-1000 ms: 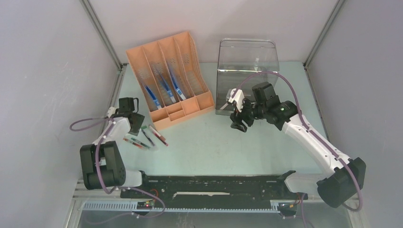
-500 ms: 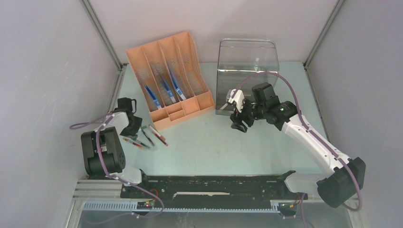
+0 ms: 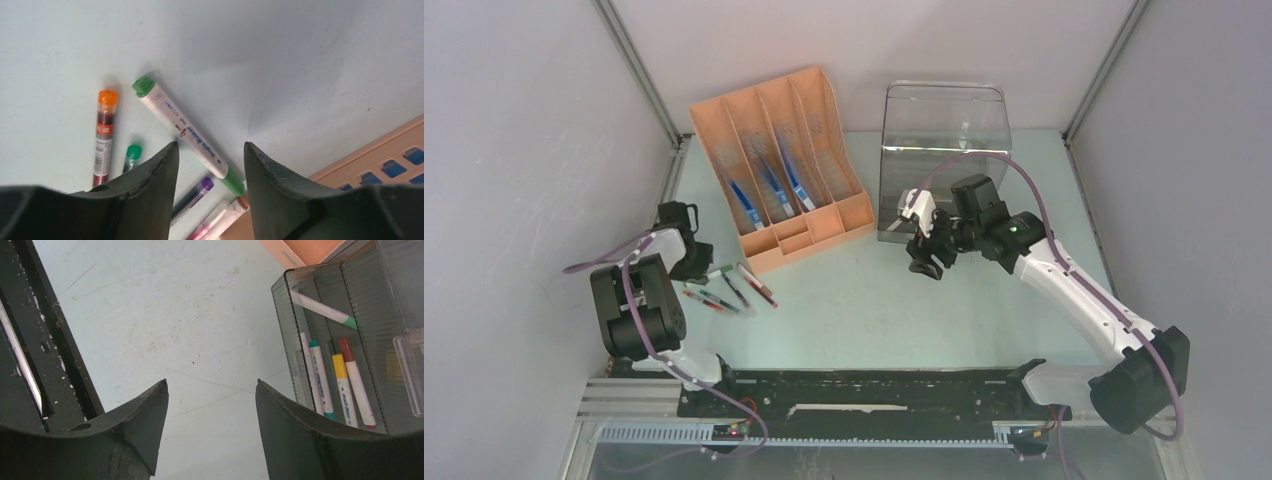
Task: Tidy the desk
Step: Pick up the stationery from the center of the board.
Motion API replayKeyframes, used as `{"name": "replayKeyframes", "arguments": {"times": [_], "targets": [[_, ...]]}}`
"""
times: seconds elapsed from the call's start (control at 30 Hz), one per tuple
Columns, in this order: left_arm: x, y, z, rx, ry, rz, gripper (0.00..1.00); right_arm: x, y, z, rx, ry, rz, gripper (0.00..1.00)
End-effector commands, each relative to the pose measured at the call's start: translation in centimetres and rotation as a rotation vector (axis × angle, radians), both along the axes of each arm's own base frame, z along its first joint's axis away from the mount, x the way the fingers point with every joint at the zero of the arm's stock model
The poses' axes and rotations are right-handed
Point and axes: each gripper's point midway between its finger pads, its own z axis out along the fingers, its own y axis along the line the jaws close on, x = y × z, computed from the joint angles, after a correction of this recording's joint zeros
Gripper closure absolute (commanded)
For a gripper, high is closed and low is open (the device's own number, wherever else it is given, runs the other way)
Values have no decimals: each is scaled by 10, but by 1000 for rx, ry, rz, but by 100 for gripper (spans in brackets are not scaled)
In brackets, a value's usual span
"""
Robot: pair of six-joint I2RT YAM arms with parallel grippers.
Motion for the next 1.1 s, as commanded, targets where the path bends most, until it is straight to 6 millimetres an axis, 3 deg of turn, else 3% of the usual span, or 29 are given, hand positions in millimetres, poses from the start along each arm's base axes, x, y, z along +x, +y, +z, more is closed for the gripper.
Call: {"name": "replayKeyframes", "arguments": {"times": [0.0,0.4,0.57,0.83,1.07], "targets": [[8,-1,-8,-53,10,24,48,-1,4,3,10,-18,20,28],[15,-13,-21,-136,33,-13,74,-3,5,8,17,-33,25,28],[18,-26,-26,-224,125,-106,96,-4,5,13,25,-50,26,28],[19,-29,-29,-204,198,-160,96,-7,5,22,42,-73,30,28],[22,-19,-10,-124,153,-205,100,-10,5,27,57,-89,37,28]]}}
